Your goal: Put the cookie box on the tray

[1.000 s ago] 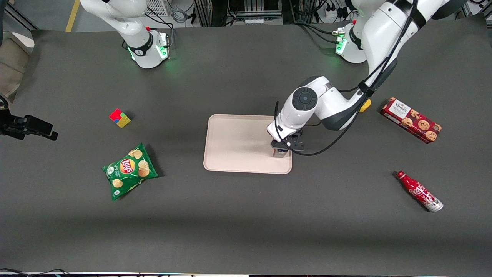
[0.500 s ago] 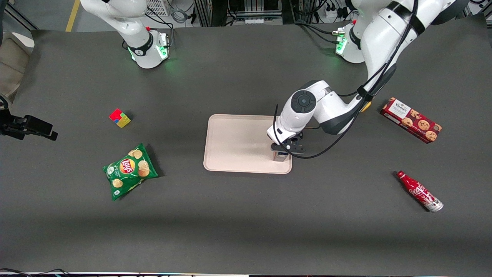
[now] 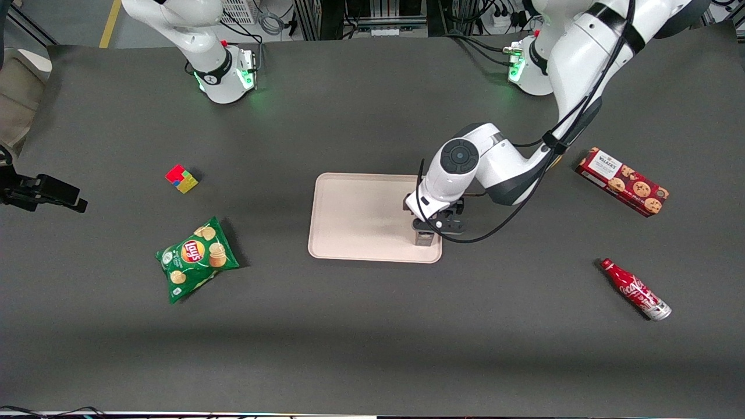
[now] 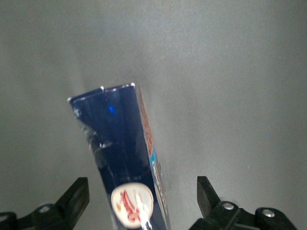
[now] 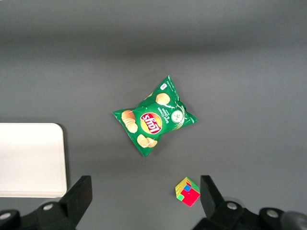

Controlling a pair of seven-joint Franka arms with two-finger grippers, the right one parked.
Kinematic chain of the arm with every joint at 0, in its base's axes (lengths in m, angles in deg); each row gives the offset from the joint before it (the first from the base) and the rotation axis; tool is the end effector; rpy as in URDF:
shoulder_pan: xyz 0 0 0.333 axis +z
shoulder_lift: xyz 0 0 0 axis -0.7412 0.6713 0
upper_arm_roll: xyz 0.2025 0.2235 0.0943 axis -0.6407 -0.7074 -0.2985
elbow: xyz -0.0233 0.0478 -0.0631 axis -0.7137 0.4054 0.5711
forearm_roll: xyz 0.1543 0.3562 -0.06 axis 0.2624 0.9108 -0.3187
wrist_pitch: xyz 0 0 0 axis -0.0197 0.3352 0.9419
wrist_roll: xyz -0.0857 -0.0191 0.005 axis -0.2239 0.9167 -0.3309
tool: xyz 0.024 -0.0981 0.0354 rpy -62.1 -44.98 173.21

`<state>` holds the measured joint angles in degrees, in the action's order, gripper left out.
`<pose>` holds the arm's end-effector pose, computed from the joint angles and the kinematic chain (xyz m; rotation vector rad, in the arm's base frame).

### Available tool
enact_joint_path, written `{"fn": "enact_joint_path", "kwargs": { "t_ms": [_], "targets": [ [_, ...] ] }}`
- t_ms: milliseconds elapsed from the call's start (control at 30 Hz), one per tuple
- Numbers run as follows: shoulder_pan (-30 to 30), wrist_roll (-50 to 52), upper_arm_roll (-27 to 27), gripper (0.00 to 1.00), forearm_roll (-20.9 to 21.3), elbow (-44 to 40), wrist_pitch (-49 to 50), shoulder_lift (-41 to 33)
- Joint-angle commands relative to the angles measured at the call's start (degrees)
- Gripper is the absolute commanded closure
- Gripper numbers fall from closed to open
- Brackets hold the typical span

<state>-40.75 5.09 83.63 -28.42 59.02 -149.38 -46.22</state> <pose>0.5257 -0.3607 0.3599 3.0852 0.1092 -0.0474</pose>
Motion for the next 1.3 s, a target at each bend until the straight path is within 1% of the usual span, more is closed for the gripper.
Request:
{"fn": "enact_joint_path", "kwargs": {
  "t_ms": [0, 67, 167, 200, 267, 433, 567, 700, 800, 933, 1033, 1100, 1267],
  "targets": [
    [0.6, -0.1, 0.3, 0.00, -5.4, -4.2, 12.1, -8.6],
    [1.6, -0.5, 0.2, 0.00, -7.5, -6.3, 16.6, -10.8],
    [3.6, -4.8, -0.4, 0.00, -14.2, -9.4, 23.2, -14.7],
    [4.2, -6.5, -0.9, 0.00, -15.8, -10.1, 25.5, -16.6],
    [4.9, -9.8, -3.6, 0.00, -18.2, -11.4, 30.0, -20.0],
    [5.0, -19.4, -11.8, 0.00, -19.4, -13.7, 41.0, -27.5],
    [5.0, -28.8, -19.9, 0.00, -20.0, -13.5, 47.4, -33.8],
    [4.4, -41.4, -28.6, 0.00, -20.0, -12.7, 52.2, -39.4],
    [4.1, -48.2, -33.0, 0.00, -19.3, -9.9, 52.6, -42.8],
    [4.1, -53.5, -35.8, 0.00, -18.2, -2.2, 48.5, -47.8],
    [3.5, -54.5, -37.5, 0.00, -18.2, 4.4, 44.1, -51.5],
    [2.8, -54.6, -38.1, 0.00, -18.2, 7.3, 41.8, -52.8],
    [0.8, -54.5, -39.9, 0.00, -18.3, 8.5, 39.4, -52.3]
  ]
}}
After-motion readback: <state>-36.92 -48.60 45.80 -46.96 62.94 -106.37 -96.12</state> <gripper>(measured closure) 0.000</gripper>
